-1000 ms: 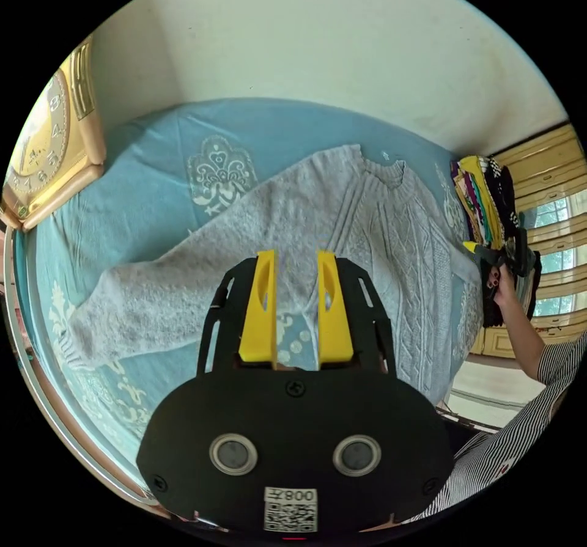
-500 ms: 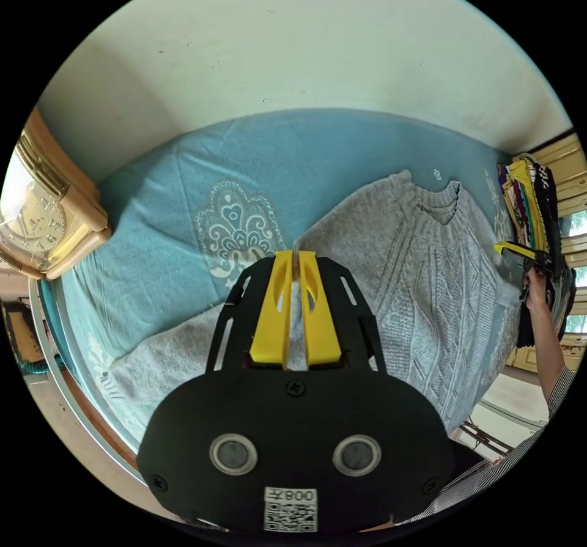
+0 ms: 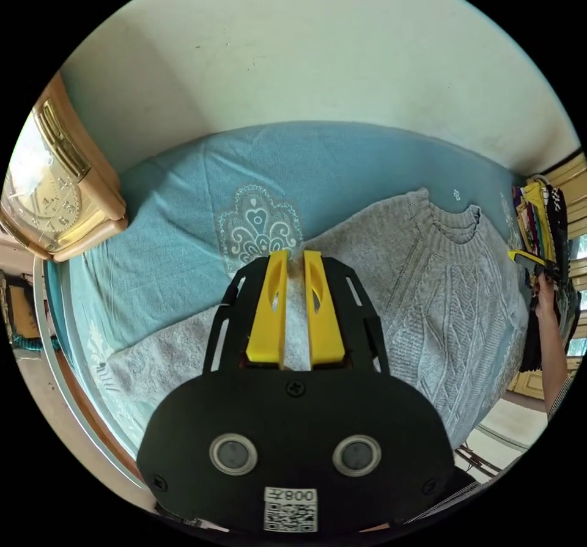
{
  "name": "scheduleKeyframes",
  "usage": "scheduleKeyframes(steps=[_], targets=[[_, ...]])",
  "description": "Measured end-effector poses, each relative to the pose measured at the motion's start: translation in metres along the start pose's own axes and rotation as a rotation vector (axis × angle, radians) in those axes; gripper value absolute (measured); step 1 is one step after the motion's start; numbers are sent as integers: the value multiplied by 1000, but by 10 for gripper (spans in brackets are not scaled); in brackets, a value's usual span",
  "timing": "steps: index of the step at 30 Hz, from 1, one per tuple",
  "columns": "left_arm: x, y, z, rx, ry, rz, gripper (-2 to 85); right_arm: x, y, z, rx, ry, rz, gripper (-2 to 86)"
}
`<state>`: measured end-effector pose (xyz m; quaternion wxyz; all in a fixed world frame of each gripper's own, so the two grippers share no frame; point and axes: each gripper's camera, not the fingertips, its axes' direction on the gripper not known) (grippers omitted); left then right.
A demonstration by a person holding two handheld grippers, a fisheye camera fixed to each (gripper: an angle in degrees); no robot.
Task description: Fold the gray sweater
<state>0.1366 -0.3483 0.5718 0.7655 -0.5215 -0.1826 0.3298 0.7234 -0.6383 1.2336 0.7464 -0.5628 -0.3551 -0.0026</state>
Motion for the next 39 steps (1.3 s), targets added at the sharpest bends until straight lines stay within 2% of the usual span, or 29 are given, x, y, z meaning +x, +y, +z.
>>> scheduleKeyframes(steps=[4, 9, 15, 20, 26, 32, 36, 39], targets=[[-1, 27, -24, 121, 49, 26, 73, 18, 26, -20, 79, -86, 60, 74], [-3, 89, -31, 149, 145, 29, 77, 37, 90, -31, 65, -99, 76, 79], [-49, 149, 10, -1, 151, -104, 73, 38, 130, -8, -74, 12, 8, 51], [-76, 159, 25, -33, 136, -154, 69, 40, 104, -17, -93, 257, -17, 38], [-91, 188, 32, -10, 350, -183, 86, 69, 121, -36, -35, 124, 104, 59], [-106, 194, 70, -30, 528, -220, 95, 89, 198, -51, 99, -186, 278, 88], [-106, 171, 92, 1, 601, -209, 89, 65, 234, -45, 88, -262, 266, 89], [-102, 157, 108, -28, 554, -203, 68, 71, 245, -49, 115, -179, 278, 80]])
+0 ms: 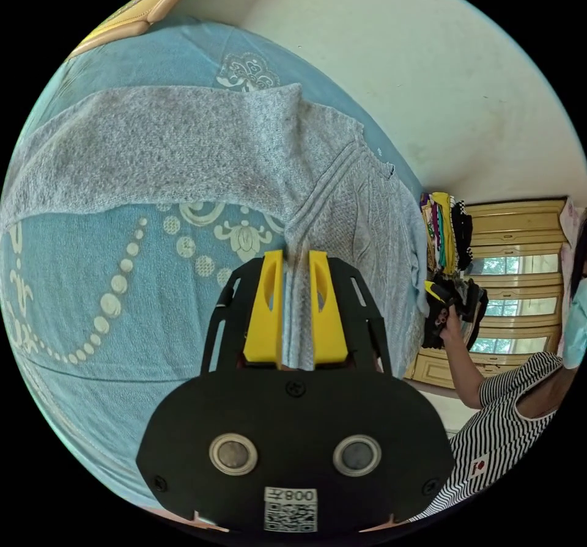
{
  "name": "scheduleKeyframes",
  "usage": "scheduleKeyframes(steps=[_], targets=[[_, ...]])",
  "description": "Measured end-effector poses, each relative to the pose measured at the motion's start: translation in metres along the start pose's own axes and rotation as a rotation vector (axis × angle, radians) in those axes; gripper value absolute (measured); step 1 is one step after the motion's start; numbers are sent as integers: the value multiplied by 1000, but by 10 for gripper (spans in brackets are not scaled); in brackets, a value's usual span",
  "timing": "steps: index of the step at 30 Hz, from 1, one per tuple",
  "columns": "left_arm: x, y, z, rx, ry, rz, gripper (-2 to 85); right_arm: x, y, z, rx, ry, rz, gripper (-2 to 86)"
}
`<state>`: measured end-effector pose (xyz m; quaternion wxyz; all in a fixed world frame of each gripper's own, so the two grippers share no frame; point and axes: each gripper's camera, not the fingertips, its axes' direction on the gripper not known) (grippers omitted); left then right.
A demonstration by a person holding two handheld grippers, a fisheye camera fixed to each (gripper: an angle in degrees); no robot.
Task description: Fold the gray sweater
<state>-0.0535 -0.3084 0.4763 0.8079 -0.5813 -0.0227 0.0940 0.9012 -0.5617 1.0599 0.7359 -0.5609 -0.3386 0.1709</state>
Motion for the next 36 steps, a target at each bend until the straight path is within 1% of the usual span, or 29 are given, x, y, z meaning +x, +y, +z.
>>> scheduleKeyframes(steps=[4, 7, 9, 11, 14, 16, 18, 19, 21, 23, 25, 27, 30, 32, 36], targets=[[-3, -7, 4, -6, -44, 25, 44, 46, -18, -24, 59, 39, 84, 80], [-8, -7, 5, 15, -39, 8, 43, 79, -25, -46, 138, -1, 166, 78], [-11, -7, 4, 37, -37, -7, 45, 82, -24, -59, 186, 2, 161, 78], [-14, -5, 1, 53, -46, -30, 53, 73, -22, -65, 184, 0, 121, 82], [-11, 15, -1, 24, -22, -41, 67, 44, -4, -53, 85, -107, 23, 93], [-9, 39, 0, -26, -28, -48, 74, 16, 30, -25, -86, -166, -61, 99], [-10, 71, 0, -83, -29, -92, 81, 7, 65, -5, -218, -192, -74, 104], [-14, 94, 0, -126, -16, -138, 85, 7, 89, 4, -293, -206, -60, 106], [-20, 129, 4, -197, -25, -205, 90, 17, 124, 7, -360, -218, -3, 107], [-27, 169, 14, -307, -93, -276, 88, 30, 153, 8, -428, -220, 59, 107], [-30, 187, 27, -367, -107, -304, 82, 42, 181, 13, -516, -223, 96, 106], [-32, 192, 30, -318, -86, -326, 70, 45, 192, 16, -551, -225, 106, 101], [-38, 182, 39, -349, 18, -339, 46, 43, 190, 15, -557, -211, 86, 89], [-29, 174, 45, -378, 20, -289, 44, 44, 189, 13, -564, -196, 58, 82], [-23, 172, 52, -410, 21, -280, 57, 53, 208, 6, -615, -226, 95, 77]])
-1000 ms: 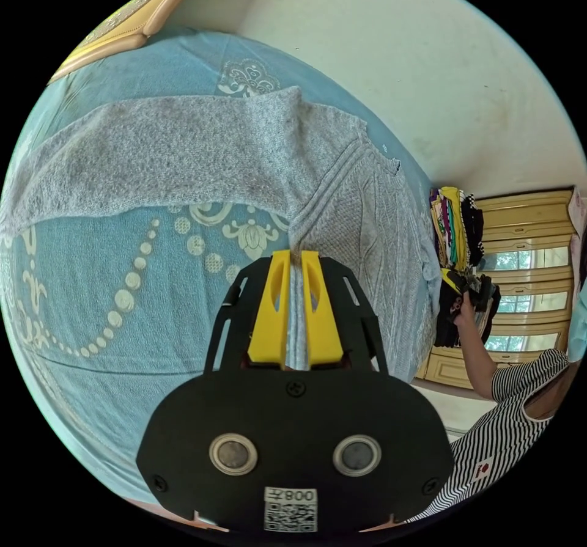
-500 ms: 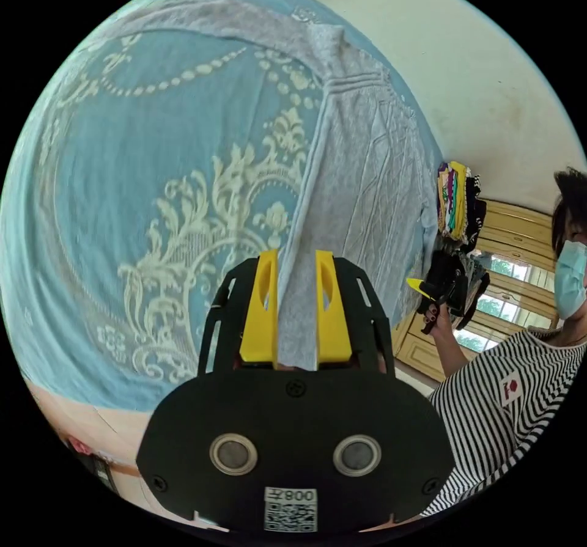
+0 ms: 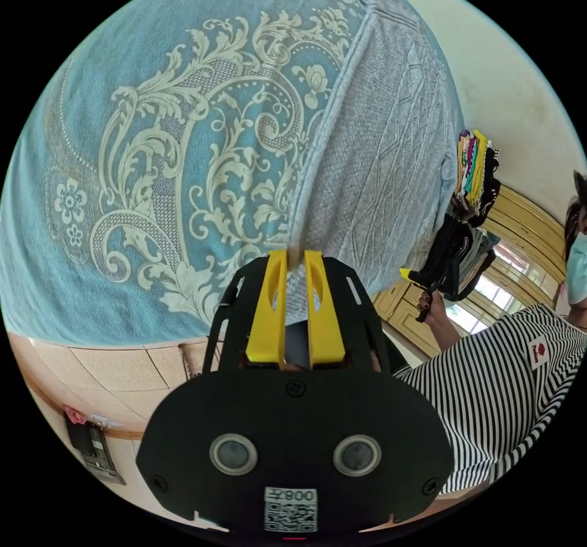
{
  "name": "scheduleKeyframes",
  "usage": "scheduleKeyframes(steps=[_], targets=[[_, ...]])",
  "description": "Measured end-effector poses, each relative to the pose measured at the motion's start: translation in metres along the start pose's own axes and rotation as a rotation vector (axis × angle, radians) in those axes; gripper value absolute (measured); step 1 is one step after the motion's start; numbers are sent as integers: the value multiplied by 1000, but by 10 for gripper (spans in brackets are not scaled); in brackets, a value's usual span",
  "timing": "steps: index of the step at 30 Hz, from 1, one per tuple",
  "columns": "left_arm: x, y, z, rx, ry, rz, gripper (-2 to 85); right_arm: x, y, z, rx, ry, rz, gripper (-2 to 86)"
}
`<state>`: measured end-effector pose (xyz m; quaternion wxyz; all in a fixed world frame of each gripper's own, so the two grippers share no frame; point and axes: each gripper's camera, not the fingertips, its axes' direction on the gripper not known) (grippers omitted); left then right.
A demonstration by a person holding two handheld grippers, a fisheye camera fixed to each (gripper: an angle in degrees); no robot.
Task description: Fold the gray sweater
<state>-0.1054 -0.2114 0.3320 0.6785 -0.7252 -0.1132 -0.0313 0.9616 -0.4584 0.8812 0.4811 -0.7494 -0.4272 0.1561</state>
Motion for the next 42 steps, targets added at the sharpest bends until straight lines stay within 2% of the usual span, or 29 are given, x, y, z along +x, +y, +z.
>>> scheduleKeyframes(steps=[3, 7, 12, 19, 23, 25, 29, 33, 36, 39, 42], targets=[[-3, 3, 16, -78, -43, -6, 65, 6, 16, 3, -3, -26, 24, 76], [-16, -1, 25, -73, 68, -50, 43, 12, 22, 5, 21, -55, 26, 60], [-5, 4, 32, -107, 93, -27, 32, 13, 25, 7, -48, -138, 4, 31], [-12, 39, 36, -109, 106, -118, 28, 4, 53, -10, -124, -88, -37, 18], [-27, 30, 72, -148, 78, -176, 31, 15, 53, 21, -182, -71, -18, 18], [-25, 17, 83, -185, 55, -160, 35, 29, 40, 35, -161, -156, 30, 21], [-13, 15, 68, -199, -30, -136, 55, 23, 40, 39, -149, -153, 16, 25], [0, 15, 37, -149, -77, -155, 65, 33, 66, 15, -24, -137, 121, 31], [33, -8, 18, -124, -138, -58, 65, 37, 72, -28, 151, -97, 146, 45], [80, -48, 14, -102, -142, 111, 66, 27, 58, -77, 327, 26, 105, 68], [139, -96, 36, -151, -98, 349, 68, 13, 35, -122, 481, 179, 37, 80]])
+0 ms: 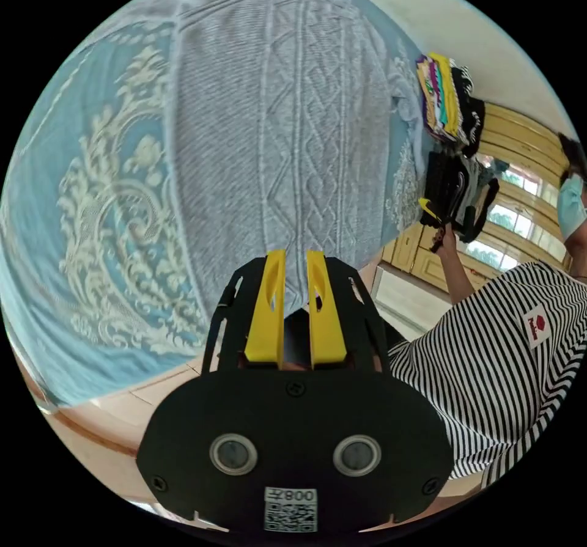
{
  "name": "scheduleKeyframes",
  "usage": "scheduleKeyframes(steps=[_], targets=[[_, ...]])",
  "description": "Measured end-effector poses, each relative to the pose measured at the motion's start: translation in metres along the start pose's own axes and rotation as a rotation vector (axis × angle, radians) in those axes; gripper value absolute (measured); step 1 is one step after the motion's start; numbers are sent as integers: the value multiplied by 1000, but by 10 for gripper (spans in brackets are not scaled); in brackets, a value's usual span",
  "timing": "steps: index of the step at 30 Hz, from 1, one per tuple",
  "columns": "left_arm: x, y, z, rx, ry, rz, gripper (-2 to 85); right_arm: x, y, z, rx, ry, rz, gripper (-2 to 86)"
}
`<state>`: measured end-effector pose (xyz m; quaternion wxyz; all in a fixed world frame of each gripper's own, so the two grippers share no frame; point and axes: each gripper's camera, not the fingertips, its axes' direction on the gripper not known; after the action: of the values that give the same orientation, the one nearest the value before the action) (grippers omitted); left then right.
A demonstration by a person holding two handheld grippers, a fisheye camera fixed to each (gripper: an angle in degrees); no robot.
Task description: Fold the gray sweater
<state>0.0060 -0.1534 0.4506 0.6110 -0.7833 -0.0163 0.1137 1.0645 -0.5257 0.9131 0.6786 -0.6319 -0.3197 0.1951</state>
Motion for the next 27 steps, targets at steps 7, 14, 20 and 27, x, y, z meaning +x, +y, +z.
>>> scheduleKeyframes(steps=[7, 14, 20, 27], targets=[[81, -106, 70, -79, 230, 376, 70, -17, -50, -6, 112, 197, -162, 100], [98, -134, 111, -109, 373, 426, 63, -18, -47, 29, 11, 232, -248, 42], [115, -147, 115, -118, 402, 515, 54, 8, -67, -48, 36, -220, -228, 20], [162, -190, 114, -48, 416, 664, 67, 70, -113, -108, 102, -471, -136, 10]])
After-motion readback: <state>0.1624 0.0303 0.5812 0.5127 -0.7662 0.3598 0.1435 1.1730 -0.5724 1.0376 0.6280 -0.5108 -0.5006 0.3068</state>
